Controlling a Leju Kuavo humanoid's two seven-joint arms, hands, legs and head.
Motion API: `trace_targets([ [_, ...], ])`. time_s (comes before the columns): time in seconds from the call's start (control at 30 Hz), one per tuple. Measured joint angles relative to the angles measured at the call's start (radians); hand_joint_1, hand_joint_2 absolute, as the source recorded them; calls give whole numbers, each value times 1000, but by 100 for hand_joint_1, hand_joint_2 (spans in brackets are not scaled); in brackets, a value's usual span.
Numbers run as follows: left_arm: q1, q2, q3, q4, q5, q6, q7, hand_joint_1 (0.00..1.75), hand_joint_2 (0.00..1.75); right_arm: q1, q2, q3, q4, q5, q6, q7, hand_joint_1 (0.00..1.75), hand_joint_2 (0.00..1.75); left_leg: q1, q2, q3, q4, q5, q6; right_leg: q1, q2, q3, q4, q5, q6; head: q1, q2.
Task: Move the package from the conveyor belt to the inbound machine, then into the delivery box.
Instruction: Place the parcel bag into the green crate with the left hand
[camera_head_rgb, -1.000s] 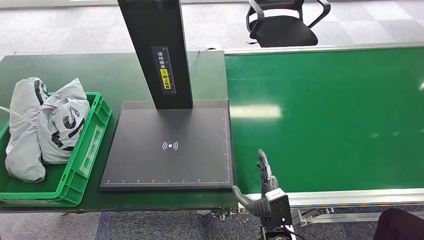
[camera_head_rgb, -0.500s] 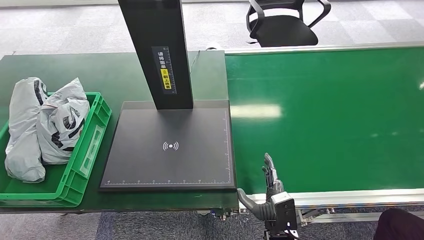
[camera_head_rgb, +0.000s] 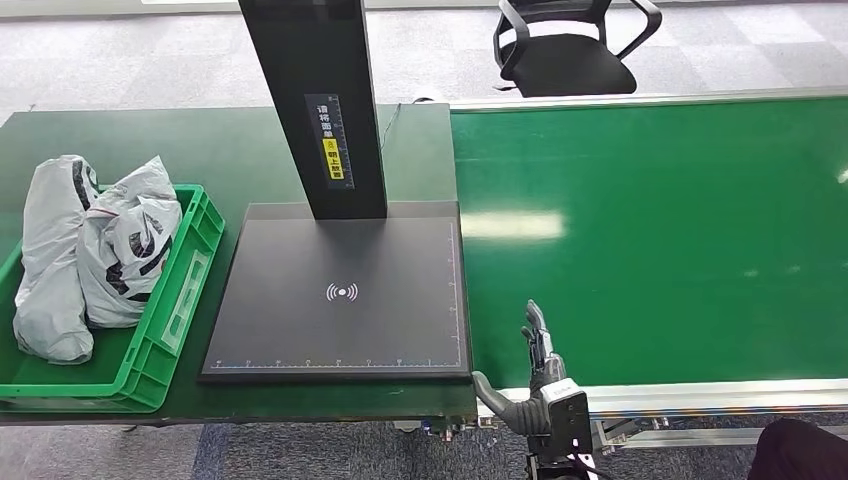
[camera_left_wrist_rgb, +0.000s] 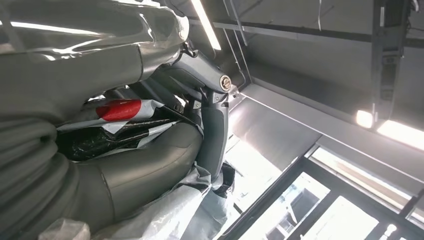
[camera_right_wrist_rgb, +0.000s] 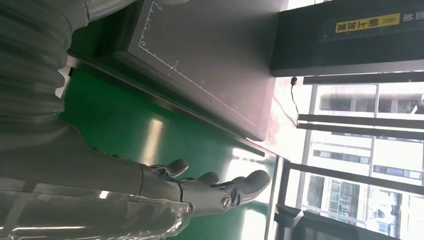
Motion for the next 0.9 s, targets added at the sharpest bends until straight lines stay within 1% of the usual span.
trace_targets([
  [0.13,-169,66,-64,79,-55,-12,73,175,175,-12,2,5,0,9,8,3,0,175,2,-6,-1,0,2,-1,2,-6,3,0,1,-1,0,0],
  [0.2,-232,94,-88,109,-68,-20,95,175,175,-15,3,7,0,11,10,4,0,175,2,-4,-1,0,3,-2,2,-5,3,0,1,-2,0,0],
  [0.27,-275,115,-105,131,-70,-25,105,175,175,-15,3,7,0,11,10,4,0,175,2,-3,-1,0,3,-2,2,-4,3,0,1,-2,0,0],
  [0.43,-342,145,-136,181,-70,-42,117,175,175,-15,3,7,1,11,10,5,0,175,2,-4,-2,0,3,-2,2,-4,1,0,1,-2,0,0],
  [0.6,-413,186,-173,277,-71,-55,122,175,175,-15,2,9,3,9,10,4,0,175,2,-3,-2,0,3,-2,2,-4,1,0,1,-2,0,0],
  [0.7,-420,191,-187,329,-76,-37,105,175,175,-15,2,12,3,8,9,4,0,175,2,-3,-2,0,3,-2,2,-4,1,0,1,-2,0,0],
  [0.9,-424,187,-212,411,-101,-18,91,175,175,-15,3,16,3,8,8,4,0,175,2,-3,-2,0,3,-2,2,-4,0,0,1,-2,0,0],
])
